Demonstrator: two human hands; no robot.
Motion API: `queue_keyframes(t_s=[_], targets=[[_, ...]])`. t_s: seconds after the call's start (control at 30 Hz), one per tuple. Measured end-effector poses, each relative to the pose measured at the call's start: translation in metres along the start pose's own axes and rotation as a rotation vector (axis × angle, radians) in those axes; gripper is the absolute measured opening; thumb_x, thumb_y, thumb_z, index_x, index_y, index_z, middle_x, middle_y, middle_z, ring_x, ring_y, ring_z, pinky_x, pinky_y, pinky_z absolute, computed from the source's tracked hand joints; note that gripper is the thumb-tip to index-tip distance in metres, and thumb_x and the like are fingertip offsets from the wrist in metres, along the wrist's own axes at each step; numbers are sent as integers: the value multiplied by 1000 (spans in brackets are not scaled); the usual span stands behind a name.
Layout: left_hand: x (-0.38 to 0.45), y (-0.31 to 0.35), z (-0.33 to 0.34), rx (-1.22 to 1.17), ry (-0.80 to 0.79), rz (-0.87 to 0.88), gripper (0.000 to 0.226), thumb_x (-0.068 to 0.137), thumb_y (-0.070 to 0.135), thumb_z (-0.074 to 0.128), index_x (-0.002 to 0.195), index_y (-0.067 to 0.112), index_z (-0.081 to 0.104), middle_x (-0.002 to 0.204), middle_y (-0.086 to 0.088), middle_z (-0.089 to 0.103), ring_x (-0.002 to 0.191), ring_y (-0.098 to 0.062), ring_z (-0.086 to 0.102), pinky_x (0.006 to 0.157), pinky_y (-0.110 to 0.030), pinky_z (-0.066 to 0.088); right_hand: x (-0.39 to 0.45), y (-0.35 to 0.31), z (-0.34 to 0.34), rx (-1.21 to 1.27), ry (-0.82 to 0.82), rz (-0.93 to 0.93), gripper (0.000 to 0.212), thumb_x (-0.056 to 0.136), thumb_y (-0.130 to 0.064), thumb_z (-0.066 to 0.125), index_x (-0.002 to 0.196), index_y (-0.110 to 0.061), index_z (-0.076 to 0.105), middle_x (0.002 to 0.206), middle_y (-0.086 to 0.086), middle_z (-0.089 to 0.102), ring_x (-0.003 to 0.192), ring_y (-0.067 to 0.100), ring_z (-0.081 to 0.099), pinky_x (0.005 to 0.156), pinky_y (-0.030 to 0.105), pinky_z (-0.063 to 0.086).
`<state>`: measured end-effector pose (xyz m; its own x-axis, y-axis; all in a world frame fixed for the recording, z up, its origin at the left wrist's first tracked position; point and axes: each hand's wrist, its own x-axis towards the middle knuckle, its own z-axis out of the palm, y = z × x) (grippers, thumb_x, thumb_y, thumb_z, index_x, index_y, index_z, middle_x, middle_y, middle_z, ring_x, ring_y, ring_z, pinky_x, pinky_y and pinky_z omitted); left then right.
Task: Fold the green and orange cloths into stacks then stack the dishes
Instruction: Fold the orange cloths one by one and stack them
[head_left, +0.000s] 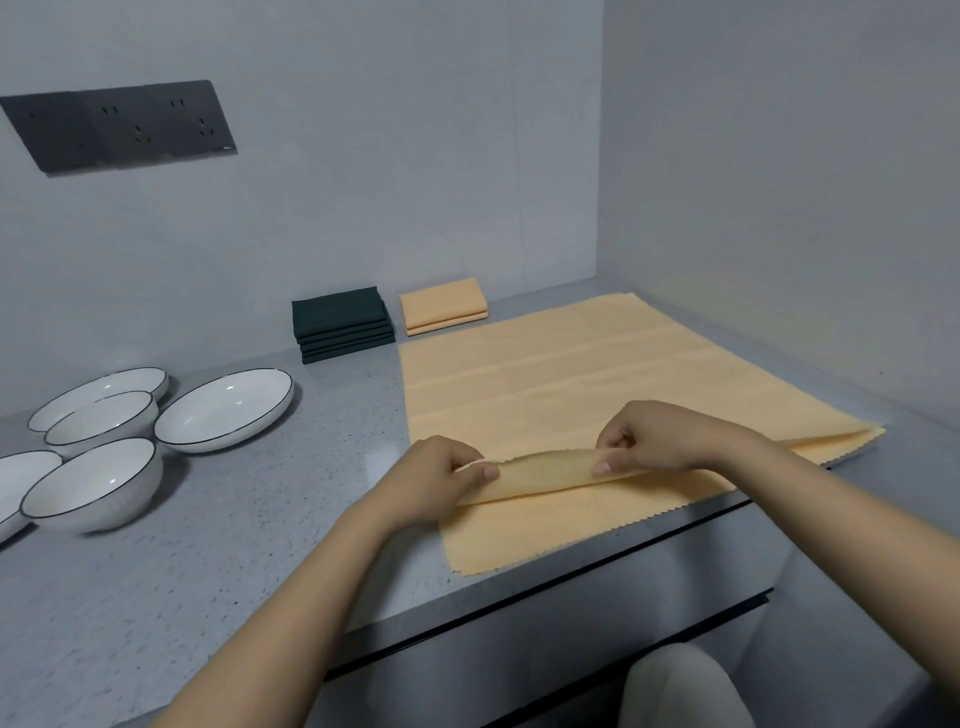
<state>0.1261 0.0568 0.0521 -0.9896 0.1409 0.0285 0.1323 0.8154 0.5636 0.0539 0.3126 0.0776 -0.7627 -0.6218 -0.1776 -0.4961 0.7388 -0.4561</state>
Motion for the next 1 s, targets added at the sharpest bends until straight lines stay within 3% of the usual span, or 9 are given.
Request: queue_keyframes(t_s=[0.17,0.27,0.4,0.47,0.53,0.6,0.67,0.8,1.0], targets=[[-3,-4,-23,-98,-230,-52,42,94,35,56,64,10,41,56,2,28,50,-11,25,52,-27,21,-1,1,-8,5,-24,-5,40,88,-30,64,51,-26,51,41,-15,42,42,1,38,48,15,26],[-8,-12,-36,-272,-409,-166,34,91,33,62,69,9,53,61,-3,39,52,-12,32,51,-24,26,4,-9,-8,26,-131,-58,35,88,-30,65,55,-25,53,42,-14,40,42,2,35,47,15,25],[-14,-19,-50,-469,-590,-298,16,92,21,62,78,12,65,70,-2,59,57,-10,54,52,-18,43,19,-21,-9,51,-287,-59,23,86,-30,67,66,-23,57,43,-14,42,44,1,35,48,16,25],[-9,-19,-49,-332,-516,-299,22,92,23,61,72,17,62,68,1,56,58,-11,49,56,-20,39,27,-22,-6,-10,-249,-44,18,85,-31,68,71,-24,59,48,-15,47,48,0,41,50,15,29],[2,-22,-47,-51,-362,-289,32,92,30,60,64,19,49,63,4,45,59,-13,39,58,-24,31,46,-23,-3,-80,-137,-19,12,84,-32,69,82,-21,64,61,-14,52,60,4,48,55,16,34],[17,-26,-39,160,-218,-293,38,92,32,57,62,18,37,60,4,36,58,-14,33,56,-26,25,68,-22,2,-128,-25,30,20,83,-33,69,94,-17,66,75,-8,56,76,13,52,63,23,38],[31,-33,-28,257,-88,-324,36,92,30,54,62,18,37,62,3,38,59,-15,37,55,-26,27,89,-19,8,-171,79,85,23,83,-36,68,98,-19,66,92,-5,60,91,17,54,69,25,39],[50,-43,-12,429,104,-326,17,95,26,45,84,14,52,94,-2,52,84,-22,50,71,-29,38,122,-11,19,-174,219,138,27,85,-38,65,106,-22,63,114,-3,61,108,20,55,75,25,35],[64,-54,10,591,320,-386,19,94,16,37,105,14,53,107,-4,55,99,-24,50,83,-34,33,141,3,37,-137,383,68,26,89,-39,60,103,-18,63,109,0,63,108,22,48,81,29,34]])
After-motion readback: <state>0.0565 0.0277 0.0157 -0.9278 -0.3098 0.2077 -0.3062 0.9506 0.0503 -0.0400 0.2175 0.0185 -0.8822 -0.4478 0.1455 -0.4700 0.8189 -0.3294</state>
